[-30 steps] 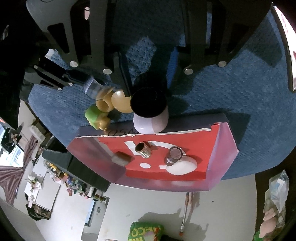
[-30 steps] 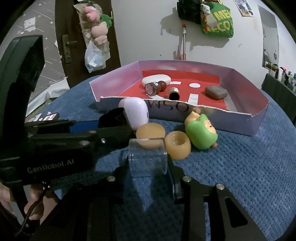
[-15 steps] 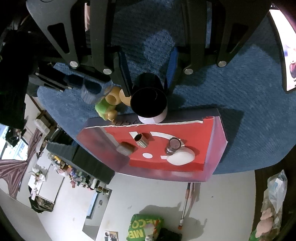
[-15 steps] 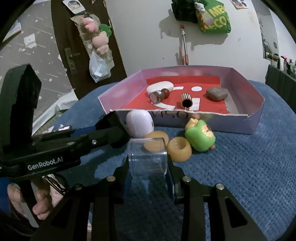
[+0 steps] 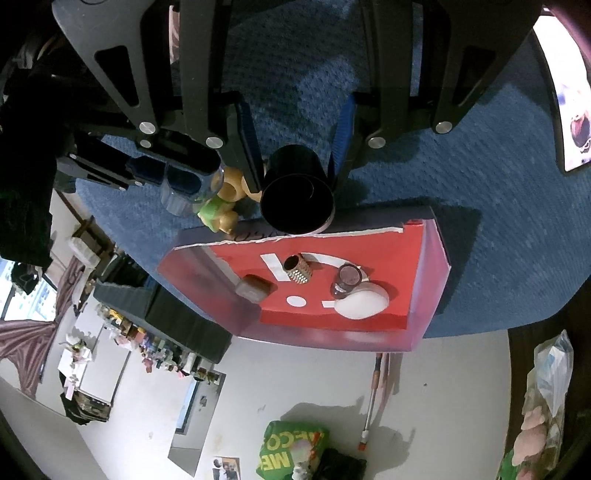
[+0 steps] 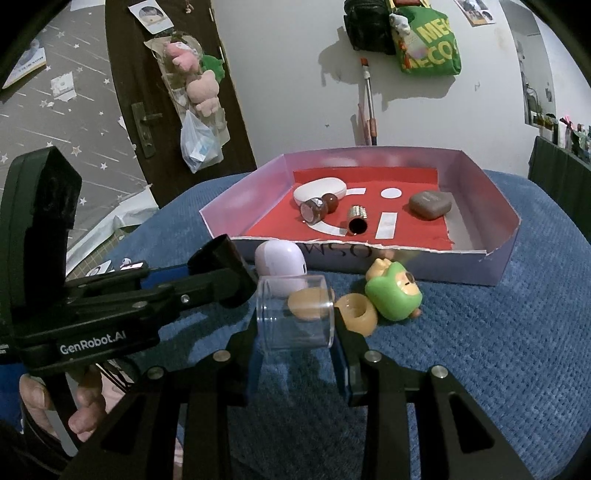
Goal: Organize rigid objects
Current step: 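Carry the black cup in the left tool while the right tool carries the glass cup into the tray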
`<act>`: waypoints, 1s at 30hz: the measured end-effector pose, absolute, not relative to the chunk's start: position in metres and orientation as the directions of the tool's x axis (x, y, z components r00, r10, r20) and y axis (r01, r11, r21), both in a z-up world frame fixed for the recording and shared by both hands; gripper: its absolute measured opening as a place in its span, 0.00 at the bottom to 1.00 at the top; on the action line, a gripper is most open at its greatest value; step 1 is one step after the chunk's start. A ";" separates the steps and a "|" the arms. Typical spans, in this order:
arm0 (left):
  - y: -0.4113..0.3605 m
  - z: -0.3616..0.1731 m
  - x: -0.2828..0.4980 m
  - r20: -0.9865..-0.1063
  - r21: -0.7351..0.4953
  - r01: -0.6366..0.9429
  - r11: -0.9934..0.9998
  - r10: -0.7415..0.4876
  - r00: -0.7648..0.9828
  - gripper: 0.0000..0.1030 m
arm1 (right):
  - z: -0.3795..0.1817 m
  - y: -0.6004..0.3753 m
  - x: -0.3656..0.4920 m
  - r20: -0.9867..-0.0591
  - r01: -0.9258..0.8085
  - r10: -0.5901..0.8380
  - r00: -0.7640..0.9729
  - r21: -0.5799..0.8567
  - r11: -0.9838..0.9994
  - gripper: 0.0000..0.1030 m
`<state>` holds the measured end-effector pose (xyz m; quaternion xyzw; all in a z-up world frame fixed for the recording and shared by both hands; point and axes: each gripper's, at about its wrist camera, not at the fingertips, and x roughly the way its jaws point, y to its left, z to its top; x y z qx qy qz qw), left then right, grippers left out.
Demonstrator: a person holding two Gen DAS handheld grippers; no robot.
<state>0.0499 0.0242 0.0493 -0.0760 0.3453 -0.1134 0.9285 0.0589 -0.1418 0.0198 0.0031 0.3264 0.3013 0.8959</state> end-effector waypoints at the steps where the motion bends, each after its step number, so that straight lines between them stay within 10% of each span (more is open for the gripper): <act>1: 0.025 0.050 0.049 -0.623 -0.222 0.160 0.962 -0.266 0.736 0.33 | 0.021 -0.142 0.060 -0.581 -0.538 0.542 0.607 0.201 0.818 0.34; 30: 0.022 0.078 0.071 -0.599 -0.226 0.214 0.950 -0.309 0.739 0.33 | 0.045 -0.147 0.085 -0.572 -0.554 0.559 0.600 0.207 0.806 0.34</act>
